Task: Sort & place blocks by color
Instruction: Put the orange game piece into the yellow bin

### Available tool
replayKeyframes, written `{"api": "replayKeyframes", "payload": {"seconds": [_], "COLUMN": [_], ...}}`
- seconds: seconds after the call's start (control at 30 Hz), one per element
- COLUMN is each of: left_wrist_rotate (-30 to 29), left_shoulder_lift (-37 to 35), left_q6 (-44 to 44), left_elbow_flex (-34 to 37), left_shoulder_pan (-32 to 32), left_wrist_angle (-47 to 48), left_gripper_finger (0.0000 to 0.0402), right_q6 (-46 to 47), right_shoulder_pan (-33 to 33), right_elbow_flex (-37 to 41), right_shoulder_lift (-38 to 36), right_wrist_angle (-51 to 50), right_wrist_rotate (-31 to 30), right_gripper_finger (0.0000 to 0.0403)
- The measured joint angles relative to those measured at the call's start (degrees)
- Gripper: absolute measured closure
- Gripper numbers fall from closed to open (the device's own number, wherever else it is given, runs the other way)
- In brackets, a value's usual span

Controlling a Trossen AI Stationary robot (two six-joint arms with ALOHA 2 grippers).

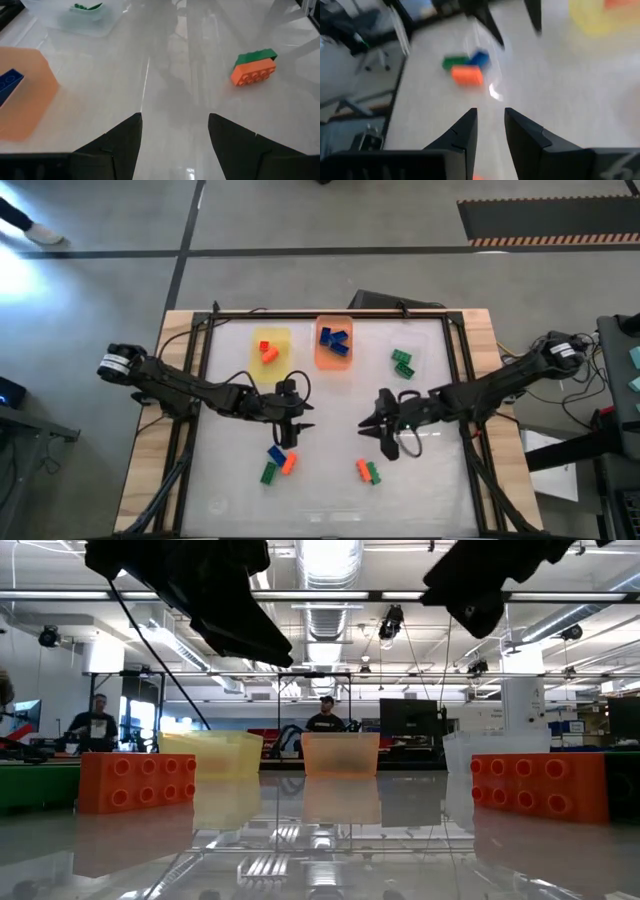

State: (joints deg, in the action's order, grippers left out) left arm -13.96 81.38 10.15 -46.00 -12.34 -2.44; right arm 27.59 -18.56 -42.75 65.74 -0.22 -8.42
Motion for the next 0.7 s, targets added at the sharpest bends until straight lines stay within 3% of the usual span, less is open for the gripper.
{"api": "replayKeyframes", "payload": {"seconds": [0.27, 0.47, 0.7], "left_wrist_rotate": [0.0, 0.0, 0.0], "left_shoulder_lift": [0.0, 0.0, 0.0], "left_q6": [-0.6, -0.6, -0.1], "left_elbow_flex": [0.2, 0.3, 0.3], "left_shoulder_pan": [0.0, 0.0, 0.0], "left_wrist_angle": [-0.1, -0.1, -0.1], "left_gripper_finger": [0.0190, 0.0190, 0.0190], "right_q6": [11.7, 10.9, 8.7], "right_shoulder_pan": [-4.4, -7.4, -8.3], "right_elbow_flex": [-12.3, -21.3, -26.2], "right_shoulder_lift": [7.7, 15.5, 23.0], "right_wrist_angle": [-23.3, -38.9, -45.1], "right_wrist_rotate": [-0.1, -0.6, 1.0], "right_gripper_finger": [0.0334, 0.0344, 0.0345]}}
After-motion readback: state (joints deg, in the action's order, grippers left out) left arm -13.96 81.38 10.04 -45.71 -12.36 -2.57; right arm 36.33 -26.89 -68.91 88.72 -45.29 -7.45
